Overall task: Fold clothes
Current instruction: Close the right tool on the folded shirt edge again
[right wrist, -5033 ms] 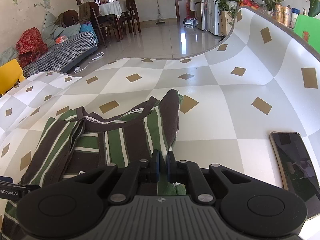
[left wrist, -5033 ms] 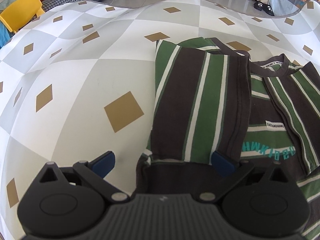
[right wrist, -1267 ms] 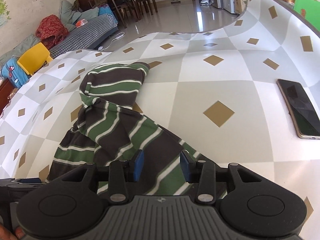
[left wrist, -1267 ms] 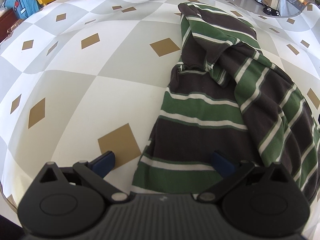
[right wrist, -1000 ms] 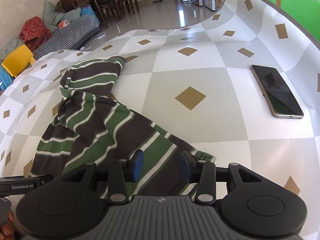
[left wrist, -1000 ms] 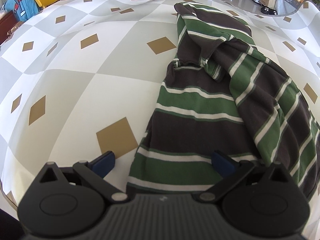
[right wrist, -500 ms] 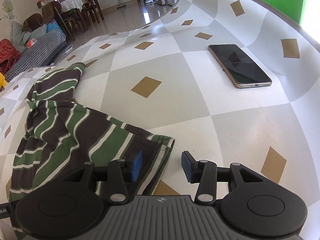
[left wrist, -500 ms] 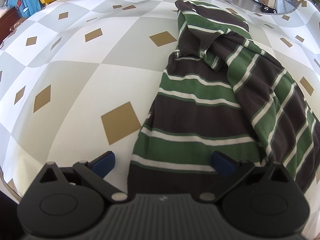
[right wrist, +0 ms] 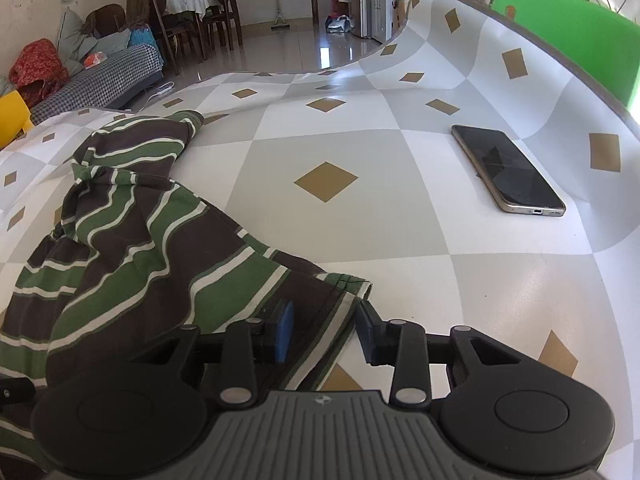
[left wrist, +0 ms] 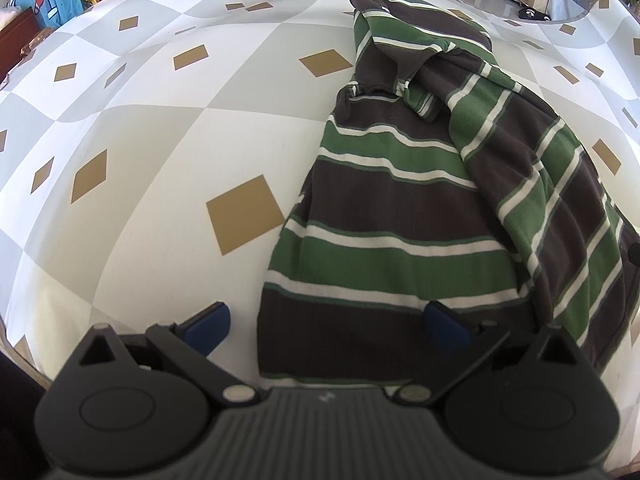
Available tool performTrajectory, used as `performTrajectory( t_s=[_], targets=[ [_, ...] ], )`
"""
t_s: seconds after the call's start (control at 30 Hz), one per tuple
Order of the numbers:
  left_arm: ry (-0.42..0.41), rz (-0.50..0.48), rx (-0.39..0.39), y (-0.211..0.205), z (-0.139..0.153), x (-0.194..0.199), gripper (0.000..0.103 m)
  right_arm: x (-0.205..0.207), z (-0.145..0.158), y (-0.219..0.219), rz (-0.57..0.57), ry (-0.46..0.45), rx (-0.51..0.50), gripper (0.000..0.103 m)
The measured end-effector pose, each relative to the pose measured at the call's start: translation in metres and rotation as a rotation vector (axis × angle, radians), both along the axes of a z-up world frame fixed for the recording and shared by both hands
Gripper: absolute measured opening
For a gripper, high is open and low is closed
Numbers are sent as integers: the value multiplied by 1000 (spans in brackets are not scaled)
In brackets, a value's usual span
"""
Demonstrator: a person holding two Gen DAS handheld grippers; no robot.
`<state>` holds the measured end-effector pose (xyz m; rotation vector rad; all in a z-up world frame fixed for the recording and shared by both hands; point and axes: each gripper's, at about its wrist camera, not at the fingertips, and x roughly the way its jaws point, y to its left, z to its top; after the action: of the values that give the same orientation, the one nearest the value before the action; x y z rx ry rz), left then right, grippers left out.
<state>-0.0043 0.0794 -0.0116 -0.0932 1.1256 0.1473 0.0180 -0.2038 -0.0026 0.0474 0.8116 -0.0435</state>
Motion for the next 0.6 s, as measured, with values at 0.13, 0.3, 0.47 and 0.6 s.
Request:
performTrajectory(
  t_s=[0.13,0.3,0.47,0.6],
  targets=[
    [-2,1,2,-1,0,0,103,1,-2,1,19,-17,-13,14],
    [-1,6,-7,0,-1,0,103,-2,0,4,27,-25,16,9],
    [-2,12,-10,2,-1,-1,103,-11,14,8,51,-69,86,9],
    [-3,15,-10,3,0,-1,103,-20,28,15,96,-113,156,9]
  ],
)
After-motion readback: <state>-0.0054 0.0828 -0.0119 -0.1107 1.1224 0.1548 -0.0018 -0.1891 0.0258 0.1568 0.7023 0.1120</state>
